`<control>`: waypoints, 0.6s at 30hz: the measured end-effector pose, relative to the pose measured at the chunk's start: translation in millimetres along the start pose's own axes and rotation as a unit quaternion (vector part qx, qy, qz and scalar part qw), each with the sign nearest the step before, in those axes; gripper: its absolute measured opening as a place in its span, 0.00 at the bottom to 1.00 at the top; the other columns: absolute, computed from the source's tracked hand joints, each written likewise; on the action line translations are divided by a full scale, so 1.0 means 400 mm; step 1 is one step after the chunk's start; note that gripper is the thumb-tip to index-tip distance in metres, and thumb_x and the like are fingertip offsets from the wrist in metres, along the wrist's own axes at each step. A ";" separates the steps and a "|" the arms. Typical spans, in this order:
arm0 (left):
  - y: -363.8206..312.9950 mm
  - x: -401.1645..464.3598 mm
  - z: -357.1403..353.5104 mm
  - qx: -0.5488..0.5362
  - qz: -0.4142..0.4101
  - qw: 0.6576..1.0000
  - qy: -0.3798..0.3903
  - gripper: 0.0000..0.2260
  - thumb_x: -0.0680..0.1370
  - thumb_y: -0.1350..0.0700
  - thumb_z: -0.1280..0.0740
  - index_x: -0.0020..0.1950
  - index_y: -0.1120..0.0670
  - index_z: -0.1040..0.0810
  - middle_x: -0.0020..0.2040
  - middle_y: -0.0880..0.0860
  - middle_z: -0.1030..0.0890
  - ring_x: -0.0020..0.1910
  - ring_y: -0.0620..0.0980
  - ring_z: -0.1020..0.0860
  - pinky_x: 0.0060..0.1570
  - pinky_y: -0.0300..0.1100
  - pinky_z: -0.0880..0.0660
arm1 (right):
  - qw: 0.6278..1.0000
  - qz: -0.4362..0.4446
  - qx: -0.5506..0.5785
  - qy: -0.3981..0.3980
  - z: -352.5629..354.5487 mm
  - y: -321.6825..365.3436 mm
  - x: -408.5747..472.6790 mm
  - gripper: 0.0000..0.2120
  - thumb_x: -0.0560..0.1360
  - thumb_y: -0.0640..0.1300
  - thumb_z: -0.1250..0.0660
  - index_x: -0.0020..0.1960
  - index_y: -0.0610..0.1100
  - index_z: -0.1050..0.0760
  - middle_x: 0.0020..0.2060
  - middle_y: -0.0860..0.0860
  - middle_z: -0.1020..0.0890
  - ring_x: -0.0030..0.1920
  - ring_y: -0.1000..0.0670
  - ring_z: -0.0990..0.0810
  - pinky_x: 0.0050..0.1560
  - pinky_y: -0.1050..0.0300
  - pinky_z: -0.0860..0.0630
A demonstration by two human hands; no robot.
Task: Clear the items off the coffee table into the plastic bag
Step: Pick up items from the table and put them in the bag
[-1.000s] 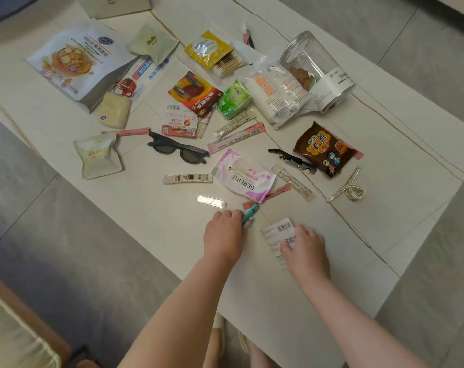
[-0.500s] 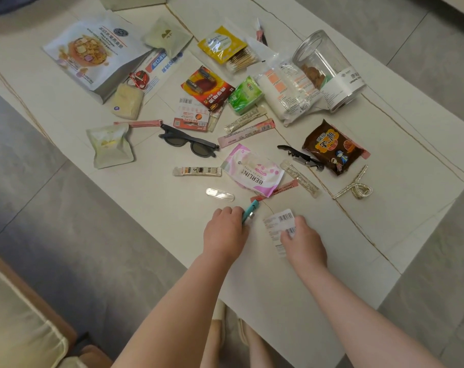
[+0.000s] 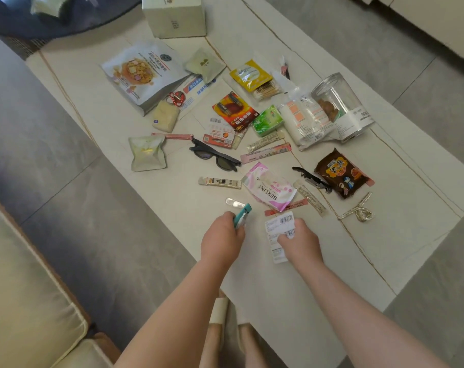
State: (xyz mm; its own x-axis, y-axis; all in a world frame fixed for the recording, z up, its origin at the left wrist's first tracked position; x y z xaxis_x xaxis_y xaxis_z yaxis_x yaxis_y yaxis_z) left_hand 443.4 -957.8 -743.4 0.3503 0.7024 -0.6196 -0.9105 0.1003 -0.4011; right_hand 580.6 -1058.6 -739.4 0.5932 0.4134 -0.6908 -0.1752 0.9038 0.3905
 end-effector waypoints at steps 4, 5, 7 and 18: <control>0.003 -0.048 0.106 -0.026 0.021 0.999 -0.023 0.10 0.81 0.50 0.43 0.54 0.55 0.28 0.45 0.53 0.22 0.41 0.53 0.25 0.37 0.45 0.30 | 0.998 0.065 -0.006 0.018 0.027 0.122 -0.050 0.10 0.75 0.39 0.38 0.56 0.43 0.31 0.49 0.48 0.21 0.46 0.46 0.22 0.43 0.52 0.22; 0.006 -0.062 0.137 -0.034 0.026 0.999 -0.031 0.10 0.81 0.50 0.43 0.53 0.56 0.27 0.45 0.53 0.23 0.40 0.52 0.25 0.37 0.45 0.30 | 0.996 0.080 -0.017 0.022 0.032 0.159 -0.066 0.08 0.75 0.39 0.39 0.55 0.43 0.31 0.48 0.49 0.22 0.46 0.46 0.22 0.44 0.50 0.21; 0.017 -0.090 0.203 -0.050 0.037 0.997 -0.052 0.11 0.81 0.50 0.43 0.53 0.56 0.27 0.44 0.53 0.23 0.40 0.51 0.27 0.37 0.44 0.31 | 0.993 0.110 -0.033 0.027 0.034 0.239 -0.100 0.07 0.75 0.40 0.39 0.53 0.42 0.32 0.46 0.48 0.22 0.46 0.45 0.22 0.46 0.48 0.21; 0.257 -0.249 0.536 -0.212 0.149 0.946 -0.192 0.09 0.79 0.51 0.37 0.52 0.56 0.25 0.48 0.54 0.20 0.40 0.52 0.26 0.35 0.42 0.34 | 0.957 0.265 -0.053 0.102 -0.126 0.671 -0.337 0.10 0.74 0.40 0.37 0.55 0.43 0.30 0.50 0.48 0.20 0.44 0.50 0.24 0.36 0.60 0.29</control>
State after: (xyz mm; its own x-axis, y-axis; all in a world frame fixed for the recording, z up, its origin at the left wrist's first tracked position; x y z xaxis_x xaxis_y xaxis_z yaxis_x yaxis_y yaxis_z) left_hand 268.0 -866.3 -578.1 -0.0885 0.8677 -0.4891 -0.7574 -0.3775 -0.5328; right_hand 414.0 -866.1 -572.3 0.2349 0.8200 -0.5219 -0.4934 0.5632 0.6628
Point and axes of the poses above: each hand's wrist, its own x-axis towards the middle knuckle, its own z-axis out of the back of the hand, y = z × x, the point moved 3 cm from there along x, towards the middle knuckle
